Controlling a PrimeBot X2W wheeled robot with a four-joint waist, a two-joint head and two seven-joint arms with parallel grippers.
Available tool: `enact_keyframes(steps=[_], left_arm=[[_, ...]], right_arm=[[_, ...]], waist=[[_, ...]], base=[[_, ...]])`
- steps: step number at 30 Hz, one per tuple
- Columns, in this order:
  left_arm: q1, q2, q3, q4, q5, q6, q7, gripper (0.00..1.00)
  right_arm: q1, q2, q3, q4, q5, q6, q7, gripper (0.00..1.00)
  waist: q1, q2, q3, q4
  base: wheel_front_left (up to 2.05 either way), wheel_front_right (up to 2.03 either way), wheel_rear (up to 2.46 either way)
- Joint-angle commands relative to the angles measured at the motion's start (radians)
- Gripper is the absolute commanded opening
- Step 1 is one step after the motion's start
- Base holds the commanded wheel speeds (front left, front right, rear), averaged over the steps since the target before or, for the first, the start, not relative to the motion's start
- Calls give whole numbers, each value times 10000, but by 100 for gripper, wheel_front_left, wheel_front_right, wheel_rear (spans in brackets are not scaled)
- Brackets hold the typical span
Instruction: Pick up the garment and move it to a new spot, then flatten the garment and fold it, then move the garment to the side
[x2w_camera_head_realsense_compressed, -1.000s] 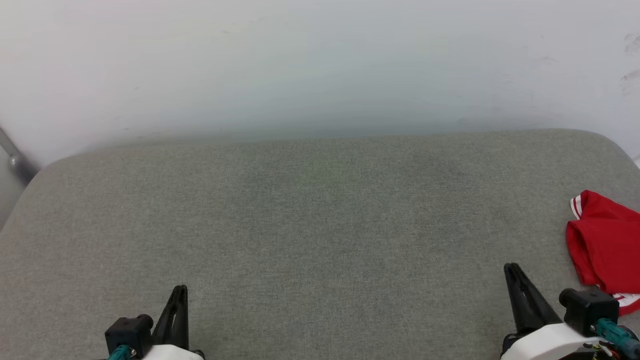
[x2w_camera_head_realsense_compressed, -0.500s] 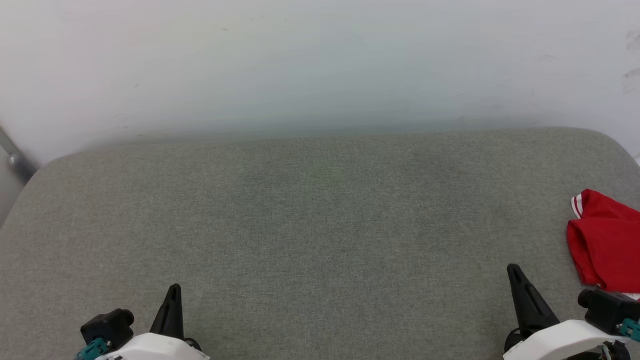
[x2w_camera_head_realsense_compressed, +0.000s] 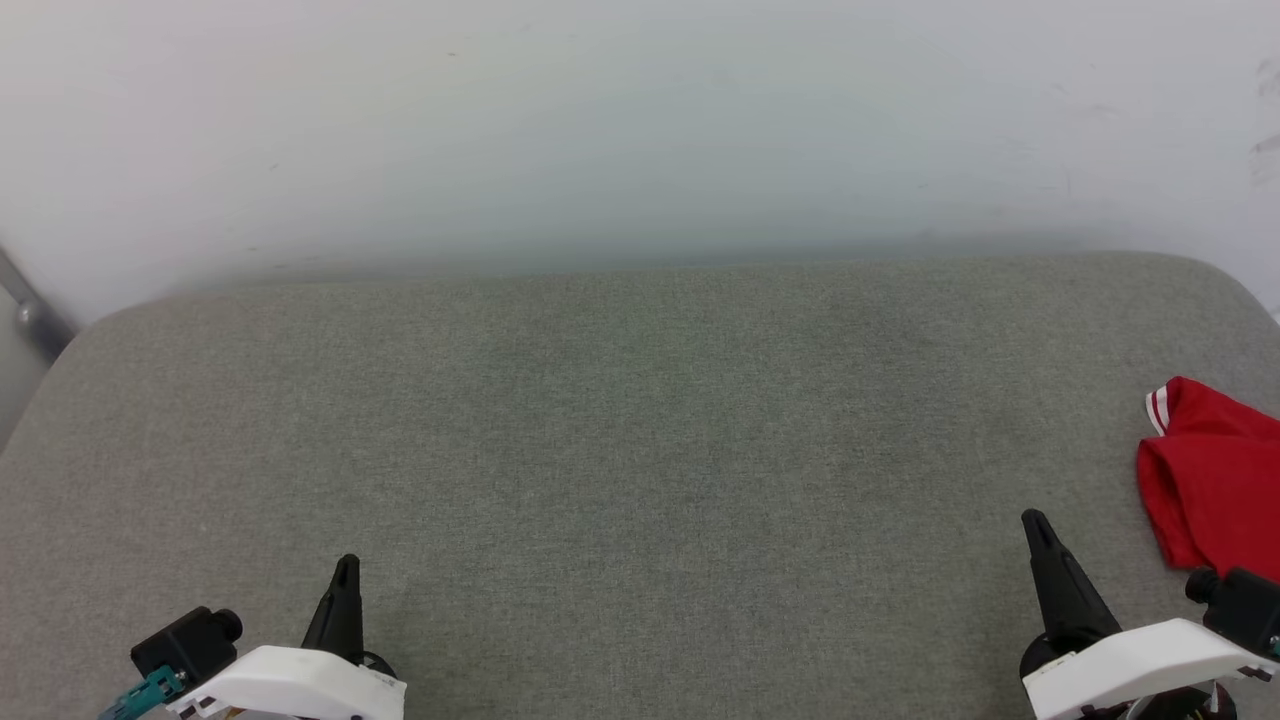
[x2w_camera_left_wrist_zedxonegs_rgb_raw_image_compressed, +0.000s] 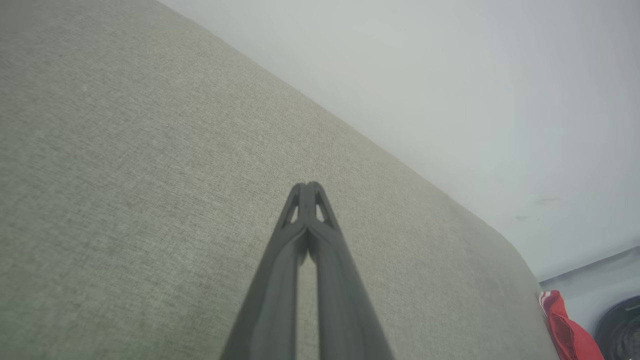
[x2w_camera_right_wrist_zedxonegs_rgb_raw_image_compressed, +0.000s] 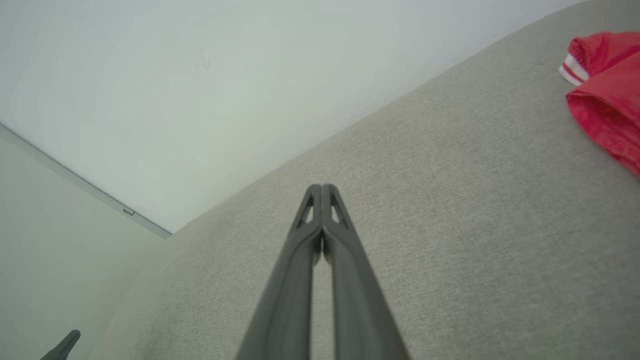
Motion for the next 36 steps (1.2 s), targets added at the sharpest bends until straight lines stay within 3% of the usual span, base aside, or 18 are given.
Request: enact_keyframes(steps=[1,36], left_arm=[[-305,-9,148,-132,-347,-100,101,0],[-715,-601,1043,-111,-3816,-707,1173,0]], right_arm=[[-317,-76,-41,-48,449,1,39,0],[-902,-87,-304,610,4754,0,397,0]], waist=[[-1,-1,7,4],[-1,-1,141,75]], base=[[0,0,0],[0,0,0]])
